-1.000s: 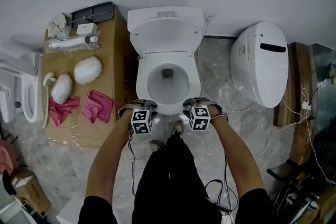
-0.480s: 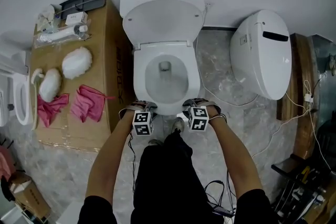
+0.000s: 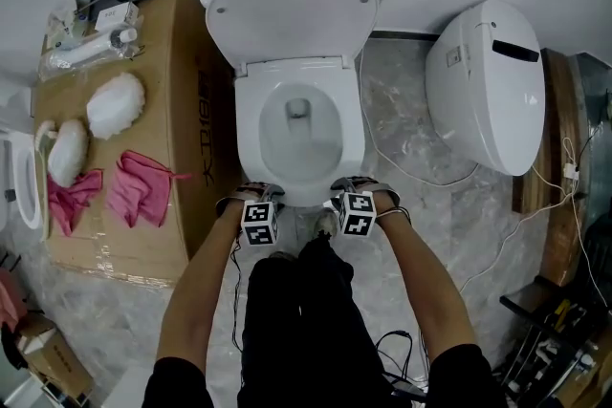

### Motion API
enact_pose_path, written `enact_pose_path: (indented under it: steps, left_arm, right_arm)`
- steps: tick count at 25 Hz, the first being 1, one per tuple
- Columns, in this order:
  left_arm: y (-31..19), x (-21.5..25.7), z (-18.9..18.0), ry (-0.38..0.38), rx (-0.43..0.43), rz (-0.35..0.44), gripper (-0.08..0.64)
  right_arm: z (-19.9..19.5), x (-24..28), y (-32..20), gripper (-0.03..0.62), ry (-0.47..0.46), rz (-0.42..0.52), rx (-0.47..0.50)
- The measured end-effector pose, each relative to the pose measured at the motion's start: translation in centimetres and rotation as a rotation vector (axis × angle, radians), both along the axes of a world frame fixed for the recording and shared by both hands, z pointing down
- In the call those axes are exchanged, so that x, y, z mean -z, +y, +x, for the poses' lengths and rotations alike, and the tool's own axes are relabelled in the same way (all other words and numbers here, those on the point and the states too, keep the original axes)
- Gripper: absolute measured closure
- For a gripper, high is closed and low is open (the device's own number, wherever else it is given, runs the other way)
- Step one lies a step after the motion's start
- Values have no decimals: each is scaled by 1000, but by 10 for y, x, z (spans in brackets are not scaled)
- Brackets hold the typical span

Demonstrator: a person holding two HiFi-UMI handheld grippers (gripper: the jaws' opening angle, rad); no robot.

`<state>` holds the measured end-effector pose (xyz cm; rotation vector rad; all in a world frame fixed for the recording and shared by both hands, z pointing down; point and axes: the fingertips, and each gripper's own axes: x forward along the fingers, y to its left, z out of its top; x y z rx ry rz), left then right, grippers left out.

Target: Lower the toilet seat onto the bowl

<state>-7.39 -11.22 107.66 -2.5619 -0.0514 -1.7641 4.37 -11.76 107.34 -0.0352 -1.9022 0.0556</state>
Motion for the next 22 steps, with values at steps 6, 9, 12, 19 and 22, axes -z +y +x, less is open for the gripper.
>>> enact_pose_path:
  steps: [6, 9, 12, 19, 22]
  left_arm:
    - [0, -24, 1, 8, 70, -55, 434]
    - [-1, -31, 1, 5, 90, -67, 440]
    - [-1, -31, 0, 13, 102, -77, 440]
    - [-1, -14, -3, -19, 228, -61, 440]
    - [1, 16, -4, 8, 328, -62, 440]
  right_arm:
    - [-9, -17, -29, 557, -14, 121, -91]
    - [-15, -16, -40, 555, -8, 114, -113]
    - [-21, -10, -44, 555, -22, 98, -145]
    - [-15, 20, -41, 555, -22, 93, -196]
    - [-10, 49, -37, 555, -1, 118, -231]
